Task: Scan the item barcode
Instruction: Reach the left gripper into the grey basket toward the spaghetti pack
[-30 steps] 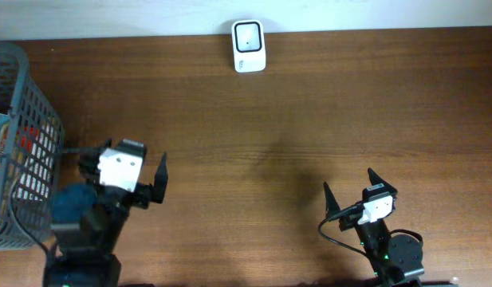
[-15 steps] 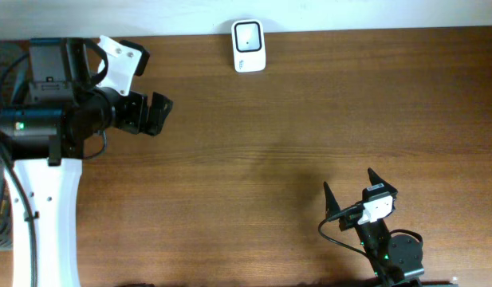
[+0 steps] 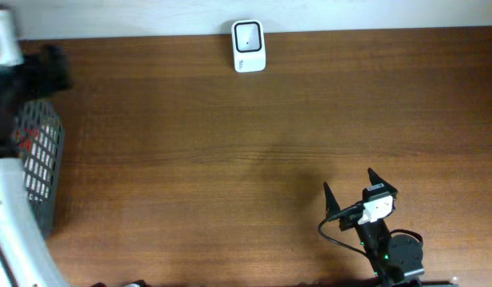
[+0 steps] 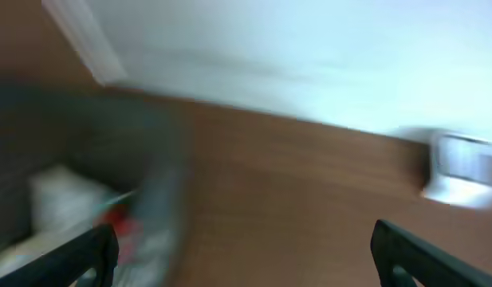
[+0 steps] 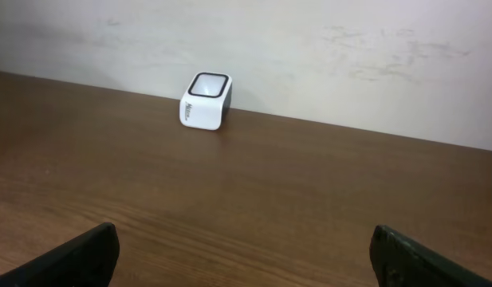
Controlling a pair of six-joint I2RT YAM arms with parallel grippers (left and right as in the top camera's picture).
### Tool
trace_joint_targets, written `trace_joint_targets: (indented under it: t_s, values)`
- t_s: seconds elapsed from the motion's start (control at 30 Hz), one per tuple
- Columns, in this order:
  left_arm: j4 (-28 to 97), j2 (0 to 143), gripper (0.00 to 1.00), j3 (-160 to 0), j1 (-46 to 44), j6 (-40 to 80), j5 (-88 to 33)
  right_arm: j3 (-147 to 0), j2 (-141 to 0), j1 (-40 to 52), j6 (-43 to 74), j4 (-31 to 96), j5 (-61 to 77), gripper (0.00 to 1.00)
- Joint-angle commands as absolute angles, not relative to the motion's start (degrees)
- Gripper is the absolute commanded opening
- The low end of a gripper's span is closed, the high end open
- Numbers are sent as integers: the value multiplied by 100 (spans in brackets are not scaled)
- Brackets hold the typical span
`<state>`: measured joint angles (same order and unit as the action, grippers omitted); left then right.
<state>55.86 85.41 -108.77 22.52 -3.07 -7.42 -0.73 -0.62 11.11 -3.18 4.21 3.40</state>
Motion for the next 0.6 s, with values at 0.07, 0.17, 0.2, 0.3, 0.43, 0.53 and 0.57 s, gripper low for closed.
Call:
trace_joint_targets:
  t_s: [0.07, 0.17, 0.2, 0.3, 0.43, 0.53, 0.57]
  values:
    - [5765, 8562, 99, -10975, 3800, -132, 64, -32, -21, 1085, -316, 432, 301, 99]
    - [5920, 8803, 98, -10940, 4259, -305, 60, -32, -21, 1085, -316, 432, 301, 99]
    - [5907, 8936, 98, -10897, 4322, -305, 64, -32, -21, 1085, -316, 432, 301, 99]
    - [5964, 9408, 97, -10879, 4523, -443, 67, -32, -21, 1085, -316, 432, 301, 99]
    - [6200, 9629, 99, -10879, 4724, -633, 69, -32, -21, 1085, -316, 432, 301, 99]
    - [6296, 9824, 100, -10879, 4779, -635, 58, -32, -21, 1085, -316, 432, 301, 99]
    - [6357, 9915, 99, -10879, 4779, -810, 21, -32, -21, 1085, -316, 432, 301, 99]
